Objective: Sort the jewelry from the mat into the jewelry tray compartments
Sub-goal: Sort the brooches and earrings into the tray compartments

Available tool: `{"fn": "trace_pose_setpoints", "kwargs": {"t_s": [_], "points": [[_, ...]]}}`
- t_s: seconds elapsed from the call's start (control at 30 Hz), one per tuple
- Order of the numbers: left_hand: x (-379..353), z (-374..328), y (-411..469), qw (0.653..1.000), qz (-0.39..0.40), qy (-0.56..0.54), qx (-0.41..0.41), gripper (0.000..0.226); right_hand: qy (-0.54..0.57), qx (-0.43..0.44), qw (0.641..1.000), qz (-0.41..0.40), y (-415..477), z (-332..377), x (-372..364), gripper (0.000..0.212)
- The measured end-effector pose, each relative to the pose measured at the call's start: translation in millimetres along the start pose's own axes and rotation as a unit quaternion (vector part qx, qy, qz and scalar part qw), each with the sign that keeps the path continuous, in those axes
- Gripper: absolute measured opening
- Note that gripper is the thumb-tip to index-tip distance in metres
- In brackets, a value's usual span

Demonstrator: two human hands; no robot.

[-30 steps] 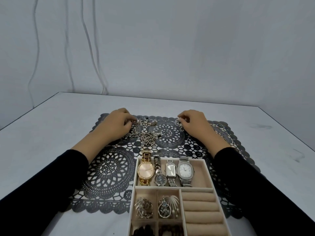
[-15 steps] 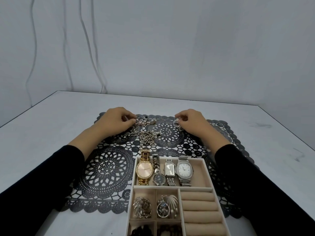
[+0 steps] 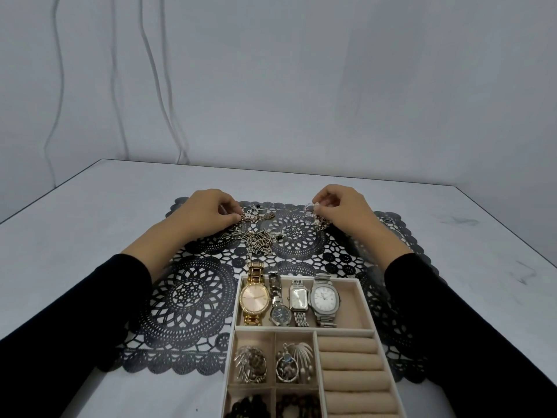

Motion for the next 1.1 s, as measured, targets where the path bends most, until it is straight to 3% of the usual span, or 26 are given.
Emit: {"fn": "trace_pose_setpoints", "kwargs": {"t_s": [0.2, 0.37, 0.67, 0.93, 1.1], "points": [[0, -4, 2, 1.0, 0.009, 0.016, 0.022, 0.009, 0.075, -0.015, 0.997, -0.008, -2, -4, 3, 0.006], [1, -3, 0, 0.997, 0.031, -0.058, 0.036, 0.008, 0.083, -0.019, 0.996, -0.01, -2, -7, 2, 0.007], [2, -2, -4, 0.994, 0.005, -0.109, 0.021, 0.008, 0.103, -0.013, 0.995, -0.005, -5, -4, 2, 0.009], [13, -7, -9, 0.978, -0.073, -0.194, -0.02, 0.007, 0.181, -0.009, 0.982, -0.049, -19, 9, 10, 0.015], [25, -17, -24, 0.948, -0.106, -0.299, -0.038, 0.006, 0.218, -0.001, 0.973, -0.077, -33, 18, 15, 0.018]]}}
Point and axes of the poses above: each hand's wrist, its own y-axis towards the middle knuckle, its own x-axis out of the back of the hand, z = x × y, the point moved 1 cm from there along y, towards the middle knuckle, and after that the axes turned 8 degrees about z, right-handed, at the moved point
